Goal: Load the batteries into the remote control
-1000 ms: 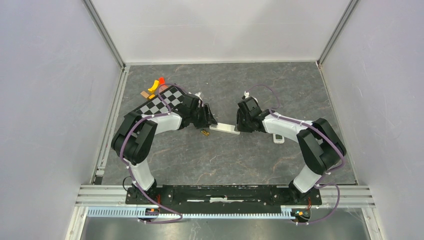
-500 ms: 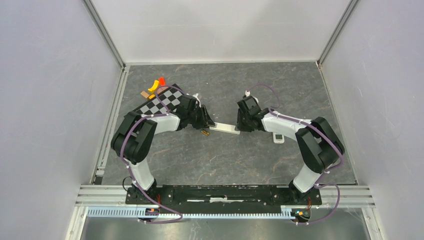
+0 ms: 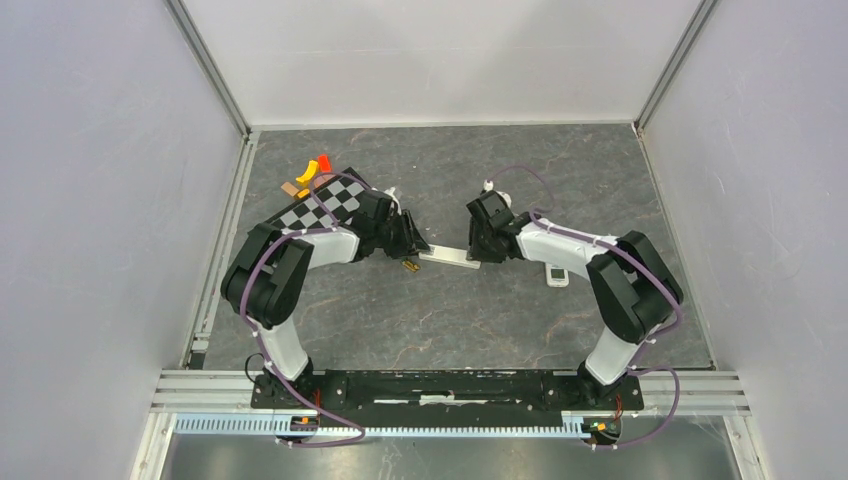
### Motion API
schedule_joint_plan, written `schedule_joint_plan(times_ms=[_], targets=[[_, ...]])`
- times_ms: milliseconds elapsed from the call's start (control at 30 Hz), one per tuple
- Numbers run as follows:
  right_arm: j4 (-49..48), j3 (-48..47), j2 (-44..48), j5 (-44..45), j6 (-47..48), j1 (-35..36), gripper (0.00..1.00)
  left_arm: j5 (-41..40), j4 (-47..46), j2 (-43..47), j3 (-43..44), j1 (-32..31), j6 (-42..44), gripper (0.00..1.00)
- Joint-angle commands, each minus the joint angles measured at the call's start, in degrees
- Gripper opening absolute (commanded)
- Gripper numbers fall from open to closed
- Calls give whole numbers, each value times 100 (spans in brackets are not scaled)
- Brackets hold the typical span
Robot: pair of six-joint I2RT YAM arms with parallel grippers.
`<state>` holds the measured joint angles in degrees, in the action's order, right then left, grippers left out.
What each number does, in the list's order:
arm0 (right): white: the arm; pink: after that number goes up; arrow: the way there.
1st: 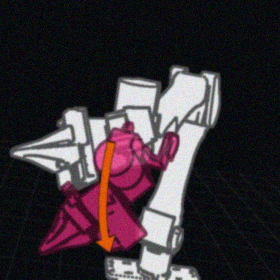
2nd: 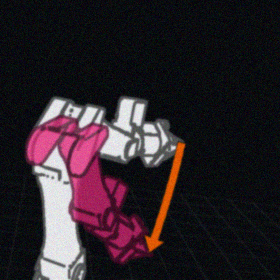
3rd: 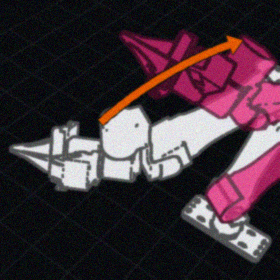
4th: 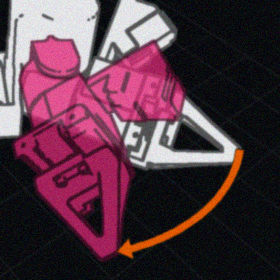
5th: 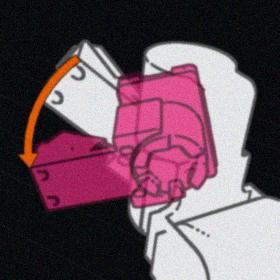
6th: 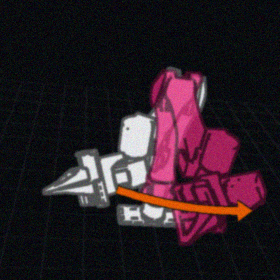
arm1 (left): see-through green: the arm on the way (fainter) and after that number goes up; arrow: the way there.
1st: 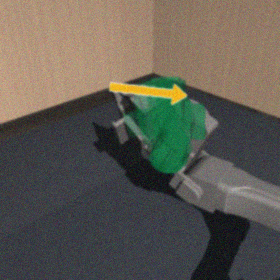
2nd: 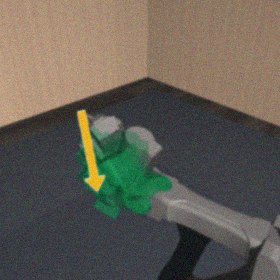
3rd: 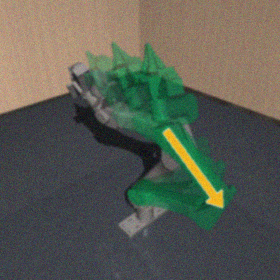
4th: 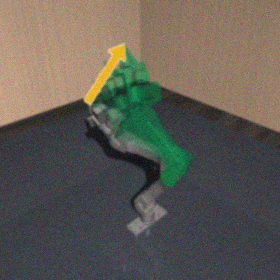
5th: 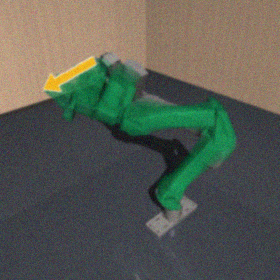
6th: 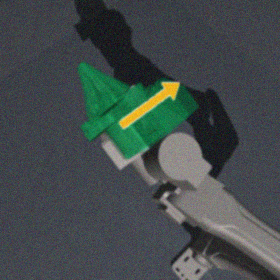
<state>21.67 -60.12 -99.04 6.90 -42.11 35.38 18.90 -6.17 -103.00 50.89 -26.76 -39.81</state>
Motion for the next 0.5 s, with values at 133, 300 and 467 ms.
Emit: schedule_joint_plan(times_ms=[133, 300, 467], targets=[[-1214, 836, 993, 546, 1204, -84, 68, -874, 1172, 476, 195, 78, 30, 58], [-1772, 839, 1338, -423, 3208, -127, 80, -1150, 1488, 915, 319, 145, 42, 75], [-1833, 594, 1094, -1653, 4647, -120, 83, -1452, 1787, 1541, 329, 162, -6, 87]])
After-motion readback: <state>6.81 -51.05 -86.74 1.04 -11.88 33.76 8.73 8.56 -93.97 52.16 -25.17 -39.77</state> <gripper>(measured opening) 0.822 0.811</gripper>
